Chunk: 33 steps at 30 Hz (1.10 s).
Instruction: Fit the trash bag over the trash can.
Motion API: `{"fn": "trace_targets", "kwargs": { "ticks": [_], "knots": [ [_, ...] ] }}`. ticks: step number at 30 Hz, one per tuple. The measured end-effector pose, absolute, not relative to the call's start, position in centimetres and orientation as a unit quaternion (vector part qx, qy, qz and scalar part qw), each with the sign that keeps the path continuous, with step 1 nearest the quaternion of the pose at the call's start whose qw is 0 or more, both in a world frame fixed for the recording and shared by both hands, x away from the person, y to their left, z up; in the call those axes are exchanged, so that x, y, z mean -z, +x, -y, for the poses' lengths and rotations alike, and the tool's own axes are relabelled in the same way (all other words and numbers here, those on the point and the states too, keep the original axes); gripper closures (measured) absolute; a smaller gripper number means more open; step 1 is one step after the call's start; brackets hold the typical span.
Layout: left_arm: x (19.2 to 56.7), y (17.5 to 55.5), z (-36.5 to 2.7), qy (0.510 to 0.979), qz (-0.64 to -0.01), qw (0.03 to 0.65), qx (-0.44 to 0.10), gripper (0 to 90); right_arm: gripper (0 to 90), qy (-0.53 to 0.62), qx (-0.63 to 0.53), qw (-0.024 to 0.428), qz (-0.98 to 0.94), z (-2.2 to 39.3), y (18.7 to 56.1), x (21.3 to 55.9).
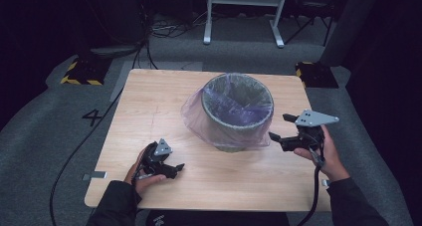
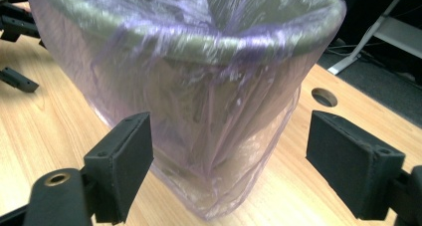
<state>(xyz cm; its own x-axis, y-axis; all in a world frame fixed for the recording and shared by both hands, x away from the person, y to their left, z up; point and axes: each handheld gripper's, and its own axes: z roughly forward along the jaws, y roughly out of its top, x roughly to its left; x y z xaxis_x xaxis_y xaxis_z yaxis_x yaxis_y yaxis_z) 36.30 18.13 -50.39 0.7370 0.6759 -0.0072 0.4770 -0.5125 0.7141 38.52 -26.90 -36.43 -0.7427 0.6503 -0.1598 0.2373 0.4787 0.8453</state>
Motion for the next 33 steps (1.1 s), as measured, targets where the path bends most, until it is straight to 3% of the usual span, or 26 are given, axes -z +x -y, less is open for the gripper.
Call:
{"fn": "trace_targets", "kwargs": {
  "ticks": [33],
  "knots": [
    [50.4, 36.3, -18.1, 0.859, -0.335, 0.362, -0.137, 14.8, 18.6, 0.284, -0.332, 0.211, -0.874, 26.5, 38.6, 44.4]
  ]
}}
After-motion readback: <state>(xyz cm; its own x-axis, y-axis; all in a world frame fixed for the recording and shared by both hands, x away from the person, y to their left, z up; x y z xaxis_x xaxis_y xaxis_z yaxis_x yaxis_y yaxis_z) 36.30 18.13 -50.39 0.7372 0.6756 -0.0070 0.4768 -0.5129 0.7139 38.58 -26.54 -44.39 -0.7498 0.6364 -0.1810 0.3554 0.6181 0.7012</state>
